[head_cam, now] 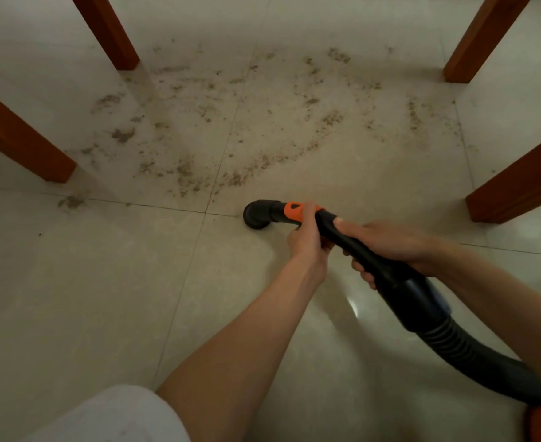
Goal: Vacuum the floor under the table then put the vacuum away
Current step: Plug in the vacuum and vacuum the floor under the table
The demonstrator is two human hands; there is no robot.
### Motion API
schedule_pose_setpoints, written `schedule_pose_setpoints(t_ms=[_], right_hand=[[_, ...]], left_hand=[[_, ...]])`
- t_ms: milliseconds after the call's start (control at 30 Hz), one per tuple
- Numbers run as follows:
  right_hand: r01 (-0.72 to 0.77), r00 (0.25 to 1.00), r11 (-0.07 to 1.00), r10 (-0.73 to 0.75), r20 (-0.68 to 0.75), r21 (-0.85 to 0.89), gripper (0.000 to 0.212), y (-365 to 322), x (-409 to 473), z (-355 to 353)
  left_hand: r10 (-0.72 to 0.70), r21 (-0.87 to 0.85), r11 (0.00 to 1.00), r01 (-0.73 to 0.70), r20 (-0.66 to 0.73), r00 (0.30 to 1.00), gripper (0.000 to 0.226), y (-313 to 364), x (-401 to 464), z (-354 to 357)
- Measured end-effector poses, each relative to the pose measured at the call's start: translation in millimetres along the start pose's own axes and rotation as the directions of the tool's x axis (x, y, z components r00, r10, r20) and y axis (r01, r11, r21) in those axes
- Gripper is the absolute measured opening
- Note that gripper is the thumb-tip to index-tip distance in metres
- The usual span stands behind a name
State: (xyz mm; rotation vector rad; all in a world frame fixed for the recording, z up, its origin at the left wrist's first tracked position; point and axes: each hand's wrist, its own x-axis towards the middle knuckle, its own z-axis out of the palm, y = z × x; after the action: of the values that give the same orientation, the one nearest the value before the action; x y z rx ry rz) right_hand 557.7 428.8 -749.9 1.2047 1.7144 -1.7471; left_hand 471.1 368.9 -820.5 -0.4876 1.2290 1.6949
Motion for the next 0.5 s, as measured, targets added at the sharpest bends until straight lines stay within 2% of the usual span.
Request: schedule_pose_setpoints(t_ms=[100, 500], right_hand=[[0.035, 0.999, 0.999, -0.034, -0.017, 0.035, 0.048, -7, 13, 12], [0.044, 0.996, 0.994, -0.052, 0.078, 0.105, 0.047, -45, 45, 61]], left_hand=[[0.037, 0.0, 0.999, -0.037, -0.033, 0.999, 0.026, 12, 7, -5], [0.091, 0.005, 0.996, -0.092, -0.213, 0.973, 0.03, 60, 18, -42]])
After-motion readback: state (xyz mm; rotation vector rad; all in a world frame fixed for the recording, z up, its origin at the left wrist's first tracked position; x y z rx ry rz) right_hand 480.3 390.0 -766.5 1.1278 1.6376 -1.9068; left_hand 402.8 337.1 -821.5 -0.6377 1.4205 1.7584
